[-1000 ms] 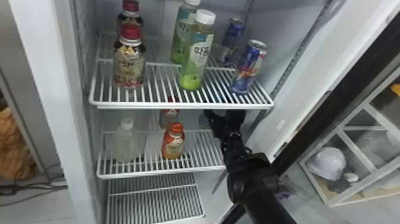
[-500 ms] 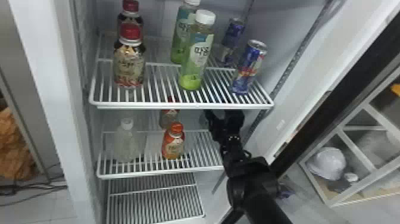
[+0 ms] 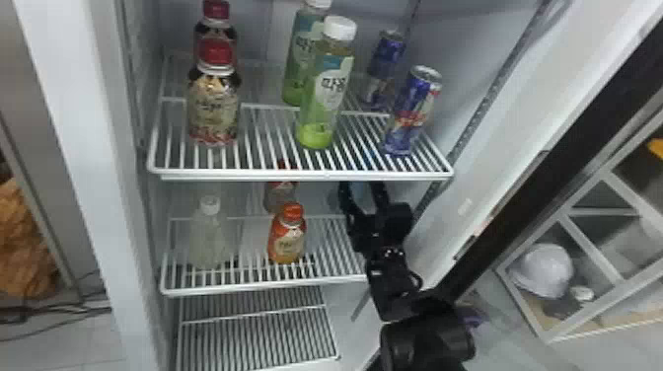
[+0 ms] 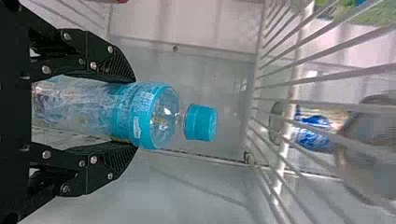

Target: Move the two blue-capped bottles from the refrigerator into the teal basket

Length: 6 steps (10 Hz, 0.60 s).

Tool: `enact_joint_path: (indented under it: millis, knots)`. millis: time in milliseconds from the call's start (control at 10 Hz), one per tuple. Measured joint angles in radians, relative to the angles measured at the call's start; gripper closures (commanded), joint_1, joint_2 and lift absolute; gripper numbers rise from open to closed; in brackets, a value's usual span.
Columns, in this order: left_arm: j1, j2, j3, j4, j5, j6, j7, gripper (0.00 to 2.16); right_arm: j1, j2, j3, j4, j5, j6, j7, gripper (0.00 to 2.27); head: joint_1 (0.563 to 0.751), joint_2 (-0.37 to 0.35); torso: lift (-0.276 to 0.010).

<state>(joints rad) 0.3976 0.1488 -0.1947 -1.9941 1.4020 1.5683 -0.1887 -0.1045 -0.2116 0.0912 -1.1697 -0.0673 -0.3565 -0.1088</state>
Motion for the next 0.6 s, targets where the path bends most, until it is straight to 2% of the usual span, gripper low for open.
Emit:
enact_joint_path:
  millis: [200,600]
  knots:
    - [0.000,0.001,0.000,0.000,0.000,0.000,0.000,1.19,0.037,-0.007,0.000,-0.054,-0.001,-0.004,0.002,0.68,0.695,-0.350,-0.136]
    - [0.002,0.000,0.001,0.000,0.000,0.000,0.000,1.19,0.192,-0.019,-0.019,-0.241,-0.019,0.034,0.013,0.68,0.695,-0.350,-0.136]
